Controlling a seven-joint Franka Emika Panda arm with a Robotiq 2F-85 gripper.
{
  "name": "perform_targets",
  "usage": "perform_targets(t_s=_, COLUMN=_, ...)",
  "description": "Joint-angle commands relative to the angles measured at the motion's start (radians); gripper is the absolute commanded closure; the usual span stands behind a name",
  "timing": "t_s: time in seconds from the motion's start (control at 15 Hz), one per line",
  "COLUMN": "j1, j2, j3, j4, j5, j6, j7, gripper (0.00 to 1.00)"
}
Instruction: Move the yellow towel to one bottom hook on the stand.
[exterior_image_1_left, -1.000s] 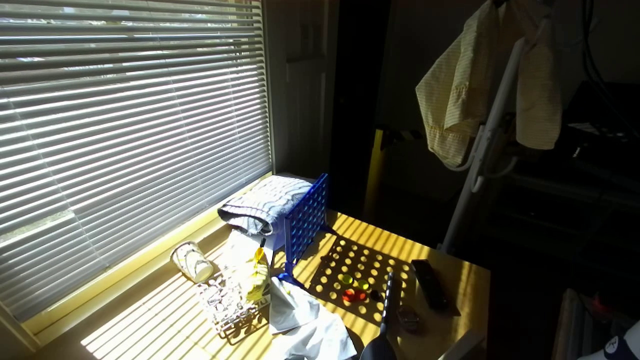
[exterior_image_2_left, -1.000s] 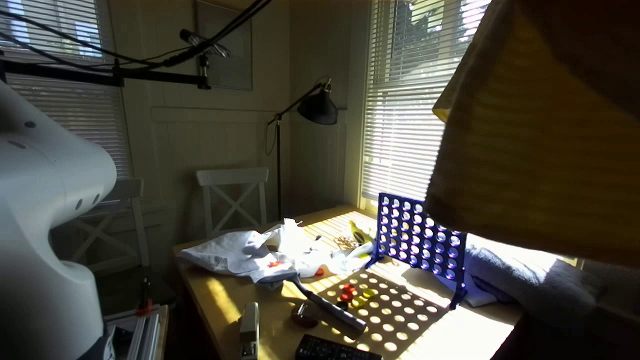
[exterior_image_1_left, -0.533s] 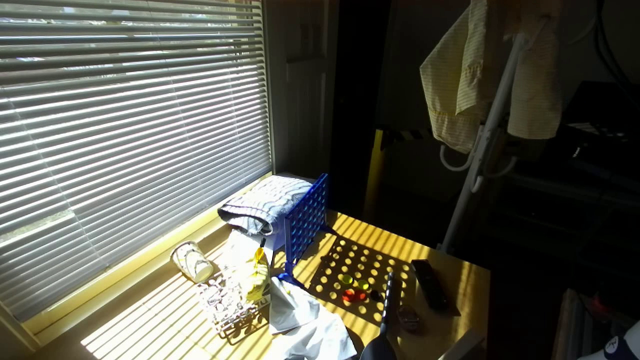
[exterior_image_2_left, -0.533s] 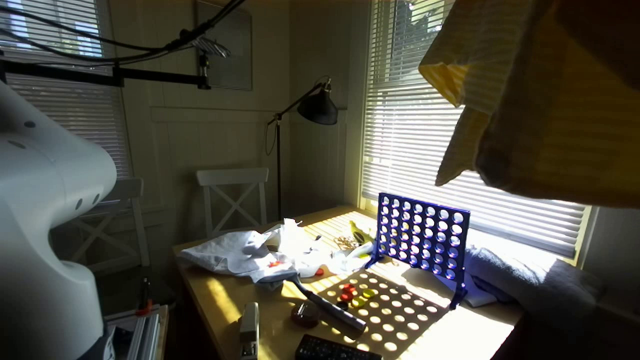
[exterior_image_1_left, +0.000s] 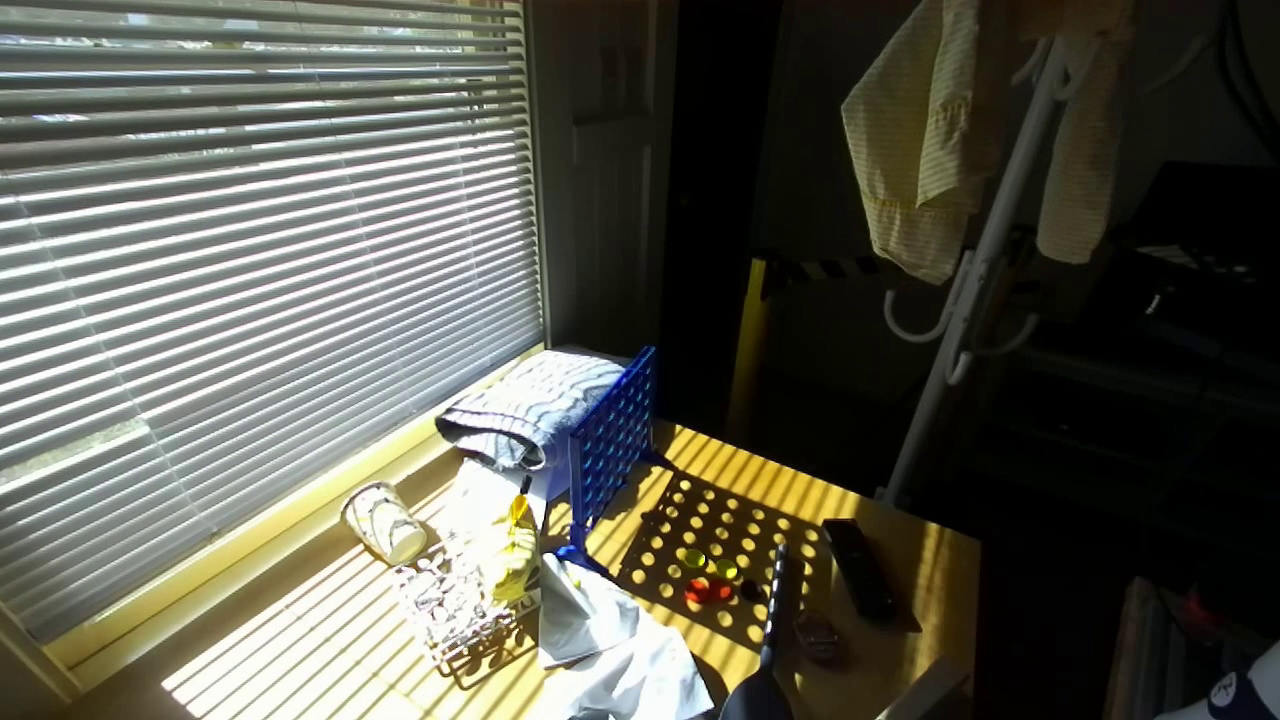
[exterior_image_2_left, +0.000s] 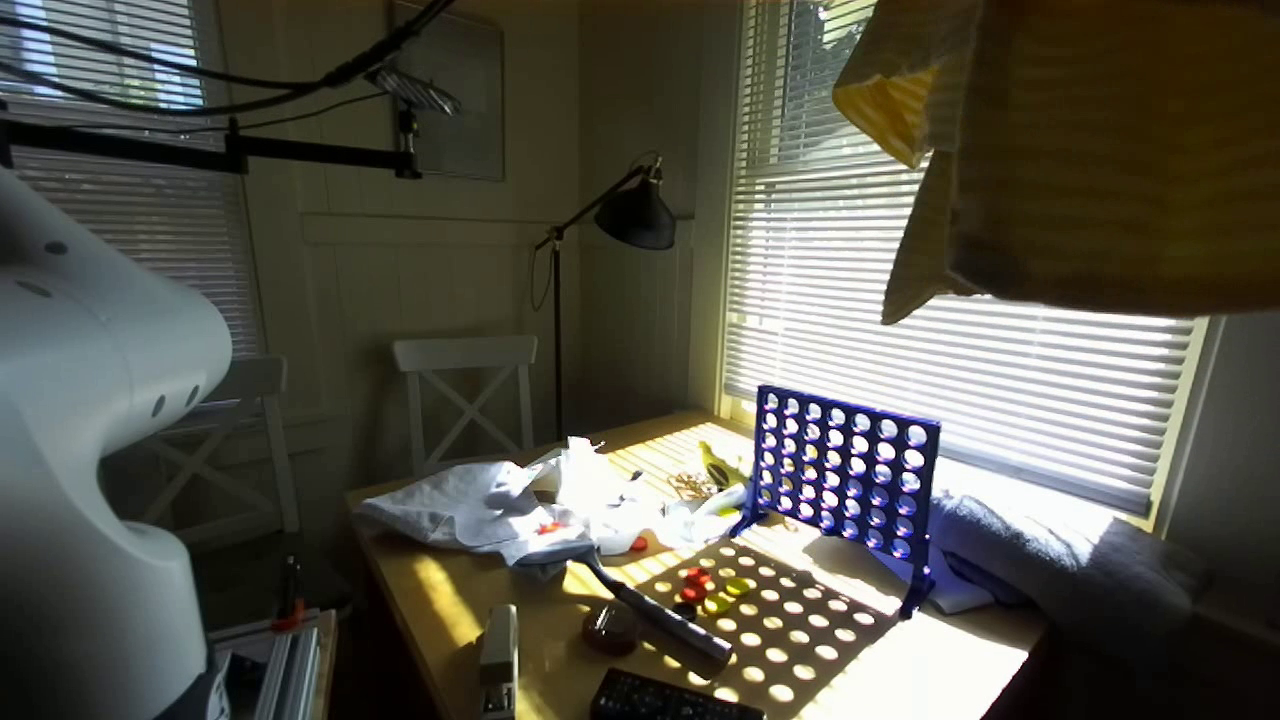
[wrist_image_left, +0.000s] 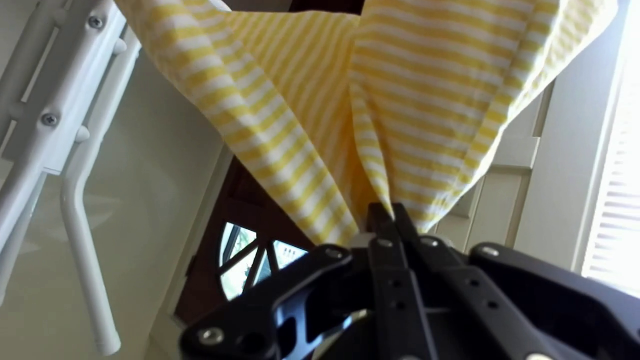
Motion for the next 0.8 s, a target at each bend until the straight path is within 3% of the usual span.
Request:
perform_targets(t_s=0.0, j1=0.035, j2=-0.006, j3=0.021, j4=0.026, j5=0.012, j6=-0.033, j7=-0.028, gripper=1.00)
perform_targets(t_s=0.47, j1=0.114, j2=-0.014, j3=0.032, j4=0.018, j5=0.058, j6=-0.055, j7=-0.073, gripper=1.00)
perform_targets(t_s=0.73, j1=0.113, j2=-0.012, j3=0.022, j4=-0.021, j5=0.054, j6=-0.067, j7=-0.083, gripper=1.00)
